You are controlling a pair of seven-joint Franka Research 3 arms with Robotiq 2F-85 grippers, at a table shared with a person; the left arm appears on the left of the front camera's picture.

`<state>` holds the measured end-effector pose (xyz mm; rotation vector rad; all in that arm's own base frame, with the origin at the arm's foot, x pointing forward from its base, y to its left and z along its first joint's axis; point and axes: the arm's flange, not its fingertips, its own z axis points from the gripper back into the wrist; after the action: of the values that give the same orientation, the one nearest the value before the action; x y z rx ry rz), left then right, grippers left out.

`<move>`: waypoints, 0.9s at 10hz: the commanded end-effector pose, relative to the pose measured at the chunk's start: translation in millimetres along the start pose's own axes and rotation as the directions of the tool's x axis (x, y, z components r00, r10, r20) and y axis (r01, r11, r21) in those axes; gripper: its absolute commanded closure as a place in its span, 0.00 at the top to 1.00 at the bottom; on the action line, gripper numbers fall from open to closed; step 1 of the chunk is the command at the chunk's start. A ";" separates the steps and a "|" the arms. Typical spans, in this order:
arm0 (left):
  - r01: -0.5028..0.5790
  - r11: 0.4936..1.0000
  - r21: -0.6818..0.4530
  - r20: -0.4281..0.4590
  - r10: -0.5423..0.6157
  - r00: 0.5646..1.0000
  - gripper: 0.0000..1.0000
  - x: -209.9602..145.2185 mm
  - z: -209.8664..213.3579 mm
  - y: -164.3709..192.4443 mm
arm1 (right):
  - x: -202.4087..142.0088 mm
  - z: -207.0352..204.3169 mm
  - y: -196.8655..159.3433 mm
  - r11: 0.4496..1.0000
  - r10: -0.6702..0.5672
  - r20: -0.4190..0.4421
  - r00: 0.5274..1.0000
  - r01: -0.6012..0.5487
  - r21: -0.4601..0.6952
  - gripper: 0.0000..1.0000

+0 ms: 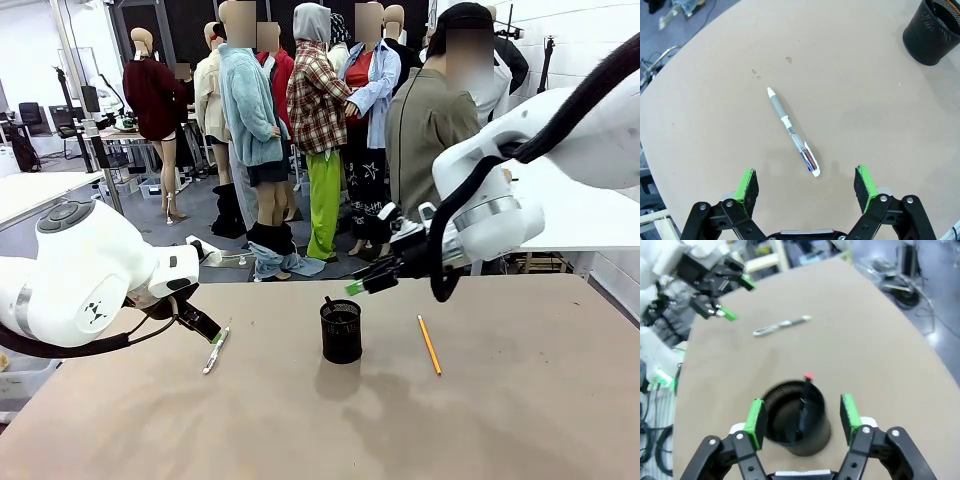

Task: Place the pens into the pen holder.
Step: Pick up a writing instrument from the table and place it into the Pen holder.

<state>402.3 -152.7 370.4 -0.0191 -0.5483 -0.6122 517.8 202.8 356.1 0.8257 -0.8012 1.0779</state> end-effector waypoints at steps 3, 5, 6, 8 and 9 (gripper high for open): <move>-0.004 1.000 0.000 0.002 0.004 1.000 1.00 -0.4 0.8 1.6 | 17.2 105.8 40.5 0.925 -0.125 -0.142 0.982 0.064 -0.374 0.80; -0.004 1.000 0.000 0.002 0.004 1.000 1.00 -0.4 0.8 1.6 | 27.5 129.9 59.6 0.862 -0.243 -0.255 0.936 0.087 -0.500 0.80; -0.004 1.000 0.000 0.002 0.004 1.000 1.00 -0.4 0.8 1.6 | 34.1 138.7 69.4 0.809 -0.343 -0.308 0.887 0.112 -0.577 0.80; -0.004 1.000 0.000 0.002 0.004 1.000 1.00 -0.4 0.8 1.6 | 50.9 135.2 66.8 0.747 -0.455 -0.409 0.791 0.090 -0.659 0.80; -0.004 1.000 0.000 0.002 0.004 1.000 1.00 -0.4 0.8 1.6 | 56.4 129.8 66.7 0.729 -0.505 -0.443 0.741 0.090 -0.679 0.80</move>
<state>402.4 -152.8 370.5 -0.0190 -0.5484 -0.6125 442.8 95.3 416.9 -0.0011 -0.5116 0.6551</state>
